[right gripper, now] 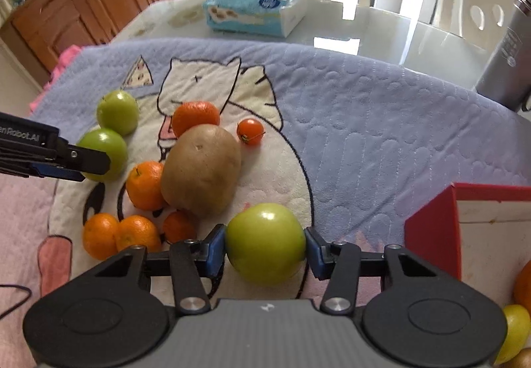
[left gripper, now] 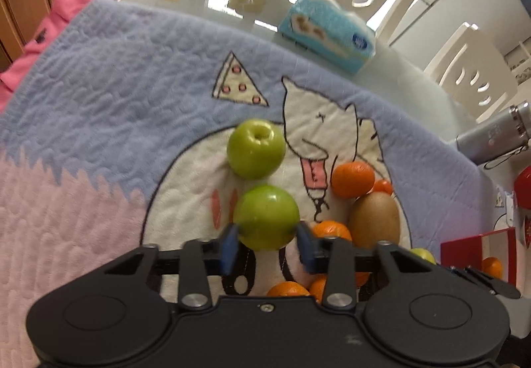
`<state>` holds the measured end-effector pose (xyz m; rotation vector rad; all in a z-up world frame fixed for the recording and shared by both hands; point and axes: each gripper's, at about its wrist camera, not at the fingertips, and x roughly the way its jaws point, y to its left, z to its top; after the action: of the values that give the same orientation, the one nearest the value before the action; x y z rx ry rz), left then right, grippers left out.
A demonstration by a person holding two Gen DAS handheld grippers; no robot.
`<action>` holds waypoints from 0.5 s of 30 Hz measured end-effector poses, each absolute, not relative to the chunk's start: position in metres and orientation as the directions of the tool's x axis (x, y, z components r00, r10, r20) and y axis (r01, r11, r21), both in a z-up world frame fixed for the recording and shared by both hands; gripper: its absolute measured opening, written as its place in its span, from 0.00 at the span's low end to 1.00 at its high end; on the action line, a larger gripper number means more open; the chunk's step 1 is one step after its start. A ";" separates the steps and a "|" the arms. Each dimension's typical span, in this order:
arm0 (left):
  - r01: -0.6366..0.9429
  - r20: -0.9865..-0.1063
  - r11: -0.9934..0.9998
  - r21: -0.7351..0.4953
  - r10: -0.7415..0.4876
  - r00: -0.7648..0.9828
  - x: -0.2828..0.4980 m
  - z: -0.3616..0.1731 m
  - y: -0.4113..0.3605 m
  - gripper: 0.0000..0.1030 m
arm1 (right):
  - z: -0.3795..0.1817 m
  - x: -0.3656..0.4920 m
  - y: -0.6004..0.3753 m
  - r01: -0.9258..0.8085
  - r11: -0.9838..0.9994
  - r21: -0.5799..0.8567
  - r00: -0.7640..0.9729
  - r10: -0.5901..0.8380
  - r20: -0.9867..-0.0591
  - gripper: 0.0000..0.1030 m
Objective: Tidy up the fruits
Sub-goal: 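Grasp a green apple with the right tool while the left tool grasps another green apple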
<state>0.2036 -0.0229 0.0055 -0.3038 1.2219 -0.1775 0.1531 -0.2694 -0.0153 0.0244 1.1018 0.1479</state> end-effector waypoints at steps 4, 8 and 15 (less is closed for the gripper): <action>-0.025 -0.877 0.940 -0.341 -0.308 0.369 0.197 0.018 -0.020 0.19 | -0.007 0.144 -0.277 -0.082 0.986 0.144 0.472 0.165 -0.866 0.50; -0.046 -0.889 0.946 -0.322 -0.285 0.359 0.188 0.015 -0.018 0.25 | -0.004 0.134 -0.281 -0.069 0.983 0.172 0.471 0.184 -0.863 0.50; -0.222 -0.901 0.920 -0.322 -0.225 0.371 0.181 0.008 0.006 0.82 | 0.003 0.112 -0.290 -0.052 0.974 0.218 0.493 0.215 -0.843 0.50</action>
<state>0.1807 0.0064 0.0078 -0.4271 1.2014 -0.0021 0.1121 -0.2904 0.0029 0.1721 1.0442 0.1631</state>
